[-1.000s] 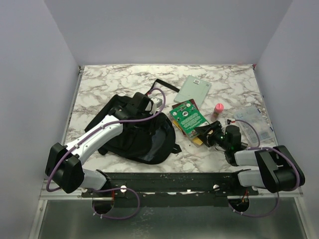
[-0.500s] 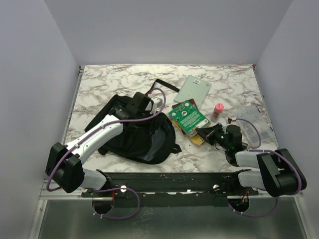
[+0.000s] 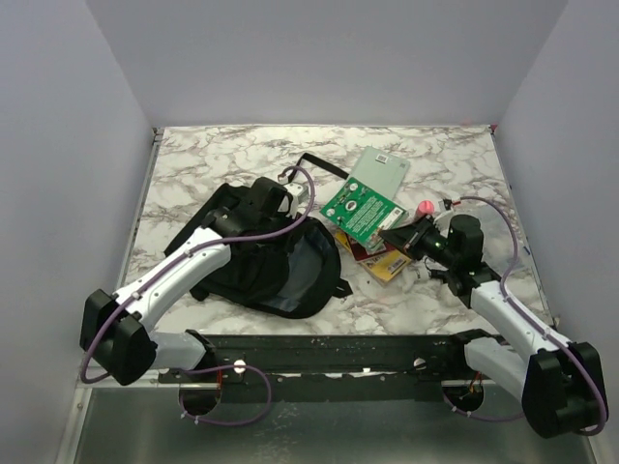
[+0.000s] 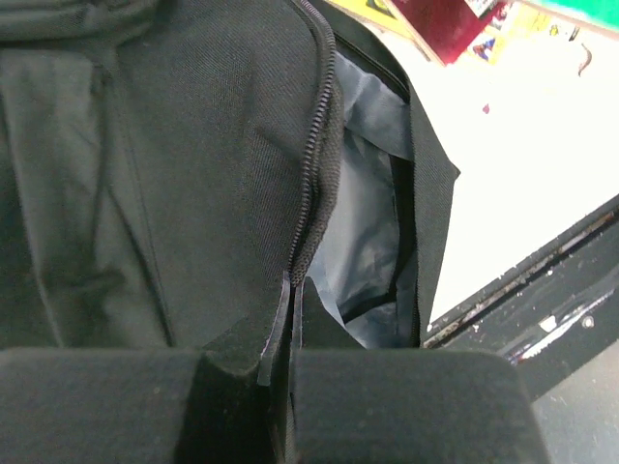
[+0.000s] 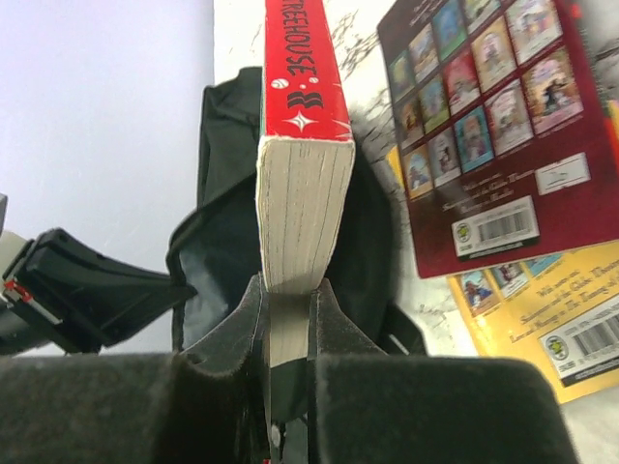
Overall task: Pack the student bag
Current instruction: Pick up the book from the center of the board, then place the book in the student bag.
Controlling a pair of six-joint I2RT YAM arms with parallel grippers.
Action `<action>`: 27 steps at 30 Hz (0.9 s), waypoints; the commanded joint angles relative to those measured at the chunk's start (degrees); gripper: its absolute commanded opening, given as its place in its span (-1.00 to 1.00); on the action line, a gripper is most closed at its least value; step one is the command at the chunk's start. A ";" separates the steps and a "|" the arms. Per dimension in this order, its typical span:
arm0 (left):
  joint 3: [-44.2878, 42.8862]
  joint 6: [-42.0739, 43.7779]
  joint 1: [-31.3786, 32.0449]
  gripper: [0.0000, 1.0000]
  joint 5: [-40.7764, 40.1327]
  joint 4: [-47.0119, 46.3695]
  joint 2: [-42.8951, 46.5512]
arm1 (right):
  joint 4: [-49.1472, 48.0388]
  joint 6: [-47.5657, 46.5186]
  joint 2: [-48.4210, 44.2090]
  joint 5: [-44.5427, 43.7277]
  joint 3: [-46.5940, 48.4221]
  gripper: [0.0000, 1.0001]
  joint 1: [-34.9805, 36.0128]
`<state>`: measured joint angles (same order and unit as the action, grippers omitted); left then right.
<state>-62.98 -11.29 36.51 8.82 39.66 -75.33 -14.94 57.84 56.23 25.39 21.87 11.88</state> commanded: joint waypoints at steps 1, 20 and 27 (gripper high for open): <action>-0.65 -0.47 0.14 -1.00 -7.74 -1.10 4.66 | 7.45 -2.93 -1.29 10.60 4.77 -0.99 -0.37; -15.69 -0.70 0.11 -1.00 -11.77 3.11 5.36 | 11.48 2.45 -0.75 28.48 4.90 -0.99 0.32; -14.40 -0.35 0.14 -1.00 -9.78 -0.59 6.64 | -4.15 11.70 5.89 26.61 4.83 -0.99 7.05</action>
<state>-77.97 -11.94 36.51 -2.92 43.38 -70.08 -5.21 62.63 59.59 49.52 26.04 14.85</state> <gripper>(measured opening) 0.009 0.134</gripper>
